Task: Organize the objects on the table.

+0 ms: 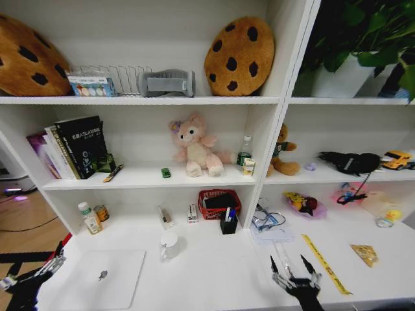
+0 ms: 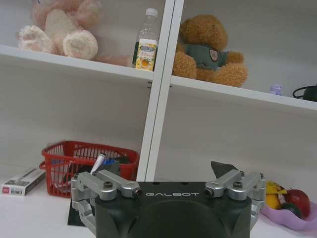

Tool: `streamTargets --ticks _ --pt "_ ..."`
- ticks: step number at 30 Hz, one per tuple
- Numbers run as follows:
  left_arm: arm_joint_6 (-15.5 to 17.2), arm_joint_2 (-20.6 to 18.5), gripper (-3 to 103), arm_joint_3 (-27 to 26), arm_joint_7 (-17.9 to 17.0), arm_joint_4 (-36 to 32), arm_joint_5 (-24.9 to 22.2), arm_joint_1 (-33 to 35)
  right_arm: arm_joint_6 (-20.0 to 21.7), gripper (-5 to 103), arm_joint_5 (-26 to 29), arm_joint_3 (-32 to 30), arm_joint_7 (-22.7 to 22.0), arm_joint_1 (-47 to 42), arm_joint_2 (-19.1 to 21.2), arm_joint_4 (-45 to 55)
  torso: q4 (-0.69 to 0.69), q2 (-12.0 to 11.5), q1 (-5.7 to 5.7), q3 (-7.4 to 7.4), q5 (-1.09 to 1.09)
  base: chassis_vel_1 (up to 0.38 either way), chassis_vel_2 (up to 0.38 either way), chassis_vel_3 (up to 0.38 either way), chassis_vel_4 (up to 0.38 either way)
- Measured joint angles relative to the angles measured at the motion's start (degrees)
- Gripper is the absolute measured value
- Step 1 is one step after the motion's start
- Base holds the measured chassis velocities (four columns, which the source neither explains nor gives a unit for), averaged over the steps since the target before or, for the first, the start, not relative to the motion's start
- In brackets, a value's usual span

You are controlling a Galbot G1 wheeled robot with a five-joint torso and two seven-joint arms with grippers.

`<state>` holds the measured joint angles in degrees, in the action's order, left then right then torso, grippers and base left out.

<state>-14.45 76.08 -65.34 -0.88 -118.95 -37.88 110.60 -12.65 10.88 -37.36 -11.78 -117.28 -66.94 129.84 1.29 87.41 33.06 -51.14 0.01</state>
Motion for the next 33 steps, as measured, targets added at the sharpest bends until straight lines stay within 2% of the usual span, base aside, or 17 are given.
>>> streamTargets --ticks 5,17,33 --pt "0.0 0.0 100 0.0 -0.01 0.0 0.0 0.0 1.94 100 0.84 0.63 0.77 3.24 1.1 -0.55 0.0 0.0 0.0 0.0 -0.01 0.0 0.0 0.0 0.0" --pt "0.0 0.0 100 0.0 -0.01 0.0 0.0 0.0 1.02 100 0.01 -0.39 0.42 4.96 -0.1 -4.98 0.01 0.01 0.0 0.0 -0.02 -0.014 -0.018 0.013 0.016" --pt "0.0 0.0 100 0.0 0.0 0.0 0.0 0.0 2.22 100 1.91 -1.39 -0.87 6.78 1.06 -4.77 0.01 0.01 0.0 0.01 -0.01 -0.185 -0.178 0.171 0.183"
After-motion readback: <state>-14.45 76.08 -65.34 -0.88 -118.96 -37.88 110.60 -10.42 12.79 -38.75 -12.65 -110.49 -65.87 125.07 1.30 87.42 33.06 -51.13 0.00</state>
